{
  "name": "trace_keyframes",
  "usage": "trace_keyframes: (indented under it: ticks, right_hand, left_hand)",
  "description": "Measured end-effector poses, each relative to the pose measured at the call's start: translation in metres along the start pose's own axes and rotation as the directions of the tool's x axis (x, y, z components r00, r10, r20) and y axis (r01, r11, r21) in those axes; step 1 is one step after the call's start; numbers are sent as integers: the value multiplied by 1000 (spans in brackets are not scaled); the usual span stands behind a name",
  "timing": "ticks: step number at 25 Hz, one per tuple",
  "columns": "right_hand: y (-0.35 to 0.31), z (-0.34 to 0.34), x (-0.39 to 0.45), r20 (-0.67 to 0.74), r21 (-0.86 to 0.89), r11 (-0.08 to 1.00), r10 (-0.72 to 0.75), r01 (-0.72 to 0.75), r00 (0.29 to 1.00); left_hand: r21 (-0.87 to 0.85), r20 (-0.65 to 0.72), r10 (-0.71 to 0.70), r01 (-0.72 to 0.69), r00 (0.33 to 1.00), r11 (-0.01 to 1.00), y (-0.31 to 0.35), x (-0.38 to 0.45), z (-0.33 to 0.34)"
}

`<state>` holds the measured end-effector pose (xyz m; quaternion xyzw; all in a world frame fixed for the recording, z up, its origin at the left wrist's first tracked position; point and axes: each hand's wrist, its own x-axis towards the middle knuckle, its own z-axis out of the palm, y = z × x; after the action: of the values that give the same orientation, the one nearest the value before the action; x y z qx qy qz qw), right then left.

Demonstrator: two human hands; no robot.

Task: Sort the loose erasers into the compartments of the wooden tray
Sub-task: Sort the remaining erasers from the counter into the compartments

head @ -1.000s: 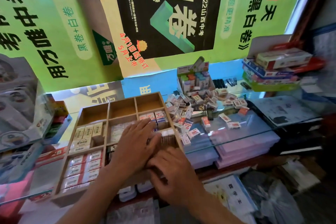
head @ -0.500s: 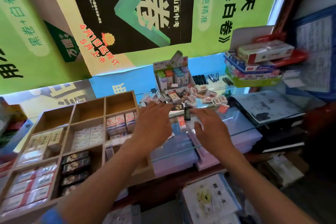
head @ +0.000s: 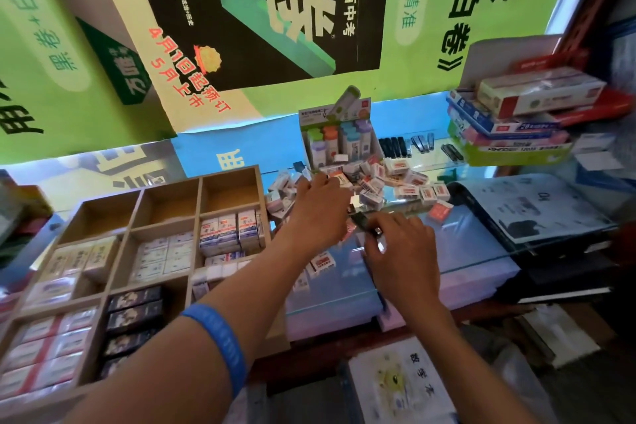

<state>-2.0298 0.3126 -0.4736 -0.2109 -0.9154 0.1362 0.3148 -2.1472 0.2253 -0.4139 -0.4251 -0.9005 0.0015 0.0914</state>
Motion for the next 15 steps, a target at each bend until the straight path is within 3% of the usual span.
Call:
trace_keyframes:
  ticks: [2, 5, 10, 11, 12, 14, 15]
  right_hand:
    - [0, 0, -1, -25, 46, 999, 24, -23, 999]
    - [-2, -3, -5, -67, 102, 993, 59, -52, 996]
    - [-9, -11, -5, -63, 178, 983, 48, -37, 997]
    - [-15, -17, -6, -80, 300, 950, 116, -87, 990]
    - [-26, -27, -8, -65, 494, 849, 254, -190, 965]
    - [-60, -48, -14, 110, 836, 432, 473, -339, 874]
    - [-81, -57, -17, 230, 891, 244, 483, -382, 845]
  left_hand:
    - [-61, -145, 11, -20, 989, 998, 0, -8, -2]
    - [-406, -338, -132, -18, 932, 914, -3, -28, -12]
    - [-734, -326, -306, -35, 894, 678, -21, -89, -45]
    - [-831, -261, -396, 4, 880, 556, -26, -105, -53]
    - [-922, -159, -481, 44, 862, 384, -31, -120, -62]
    - [-995, 99, -579, 86, 809, -50, -46, -148, -74]
    - [-963, 214, -573, 73, 791, -259, -54, -160, -75]
